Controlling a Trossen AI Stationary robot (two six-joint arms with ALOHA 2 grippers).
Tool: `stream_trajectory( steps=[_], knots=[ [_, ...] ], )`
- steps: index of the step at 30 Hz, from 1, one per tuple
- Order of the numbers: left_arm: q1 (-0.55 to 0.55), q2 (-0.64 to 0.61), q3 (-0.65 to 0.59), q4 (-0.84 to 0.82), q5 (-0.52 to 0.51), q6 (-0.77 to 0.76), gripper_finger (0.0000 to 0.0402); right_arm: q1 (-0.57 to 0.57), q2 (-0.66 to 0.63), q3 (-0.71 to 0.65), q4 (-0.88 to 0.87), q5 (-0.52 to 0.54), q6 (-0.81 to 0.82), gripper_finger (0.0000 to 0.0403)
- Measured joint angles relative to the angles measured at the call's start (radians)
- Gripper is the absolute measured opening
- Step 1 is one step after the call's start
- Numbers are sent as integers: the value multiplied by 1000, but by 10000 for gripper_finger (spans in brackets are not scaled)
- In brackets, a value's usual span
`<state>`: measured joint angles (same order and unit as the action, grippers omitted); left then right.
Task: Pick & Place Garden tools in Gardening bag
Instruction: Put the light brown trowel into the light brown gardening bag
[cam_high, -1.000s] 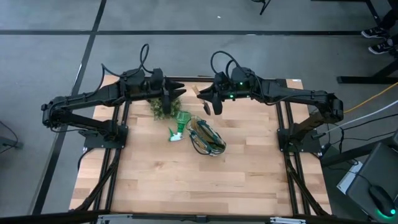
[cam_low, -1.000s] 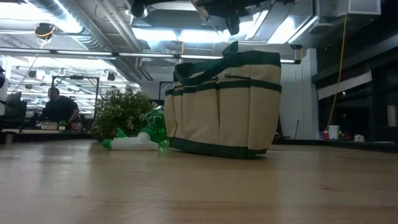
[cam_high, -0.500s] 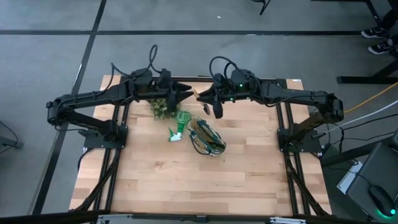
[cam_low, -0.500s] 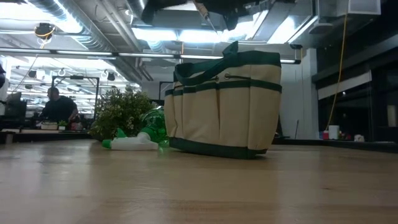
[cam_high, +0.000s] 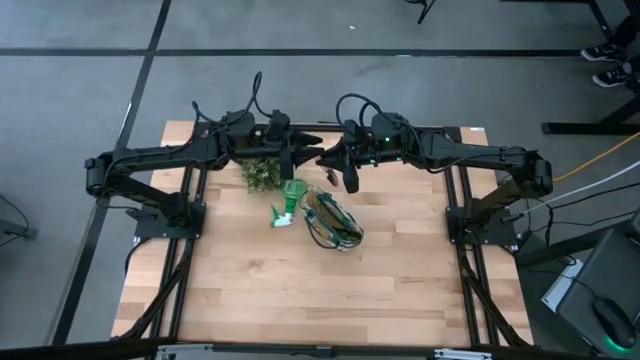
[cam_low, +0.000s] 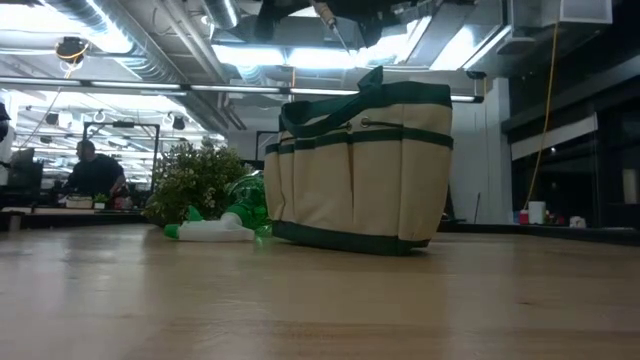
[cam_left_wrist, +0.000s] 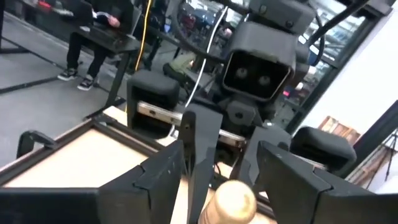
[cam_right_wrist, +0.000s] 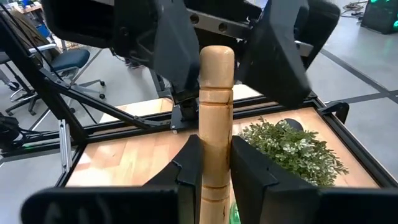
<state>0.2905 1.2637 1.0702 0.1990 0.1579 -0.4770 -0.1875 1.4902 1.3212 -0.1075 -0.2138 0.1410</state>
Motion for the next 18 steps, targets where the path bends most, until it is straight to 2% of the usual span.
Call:
stream_trajectory(
  steps=[8,12,18],
  knots=[
    [0,-23,0,-107,-8,-8,179,0,0,0,7,0,0,58],
    [-1,-23,0,-108,-9,-23,165,0,0,0,7,0,0,58],
    [-1,-43,0,-115,-8,-12,109,0,0,0,7,1,0,58]
  ],
)
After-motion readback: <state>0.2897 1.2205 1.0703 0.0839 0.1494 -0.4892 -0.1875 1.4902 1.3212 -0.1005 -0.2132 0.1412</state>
